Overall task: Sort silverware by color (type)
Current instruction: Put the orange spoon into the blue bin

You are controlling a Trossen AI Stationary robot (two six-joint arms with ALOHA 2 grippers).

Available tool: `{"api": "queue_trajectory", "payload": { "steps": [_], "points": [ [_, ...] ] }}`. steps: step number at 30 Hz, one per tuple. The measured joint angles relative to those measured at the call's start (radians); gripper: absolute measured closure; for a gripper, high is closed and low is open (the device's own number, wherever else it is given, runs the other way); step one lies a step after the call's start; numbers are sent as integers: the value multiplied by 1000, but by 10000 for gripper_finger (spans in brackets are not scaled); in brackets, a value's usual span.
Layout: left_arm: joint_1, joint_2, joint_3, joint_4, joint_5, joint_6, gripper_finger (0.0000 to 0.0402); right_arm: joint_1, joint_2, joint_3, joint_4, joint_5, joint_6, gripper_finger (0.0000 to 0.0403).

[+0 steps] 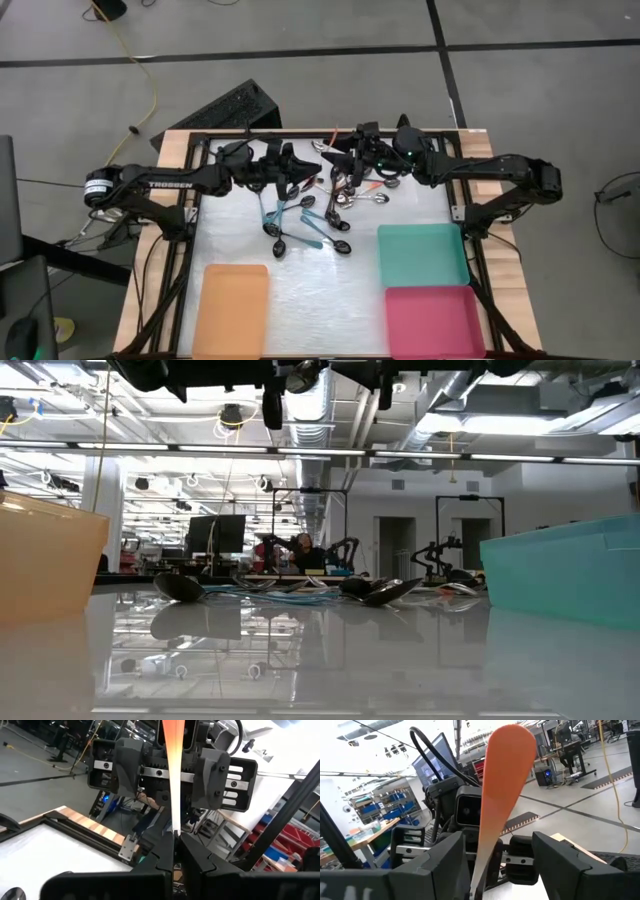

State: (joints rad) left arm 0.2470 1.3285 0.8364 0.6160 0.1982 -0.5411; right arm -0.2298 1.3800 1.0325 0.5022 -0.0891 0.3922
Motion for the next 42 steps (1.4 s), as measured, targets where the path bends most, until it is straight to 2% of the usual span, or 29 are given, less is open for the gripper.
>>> {"api": "queue_trajectory", "payload": {
  "steps": [17,27,42],
  "points": [
    [0,0,22,-30,-2,21,401,0,0,0,-1,0,0,148],
    [-5,87,60,0,25,-14,401,6,32,-2,-3,-18,26,148],
    [-4,84,83,-2,33,-1,401,-18,24,-1,-24,-18,2,148]
  ]
}}
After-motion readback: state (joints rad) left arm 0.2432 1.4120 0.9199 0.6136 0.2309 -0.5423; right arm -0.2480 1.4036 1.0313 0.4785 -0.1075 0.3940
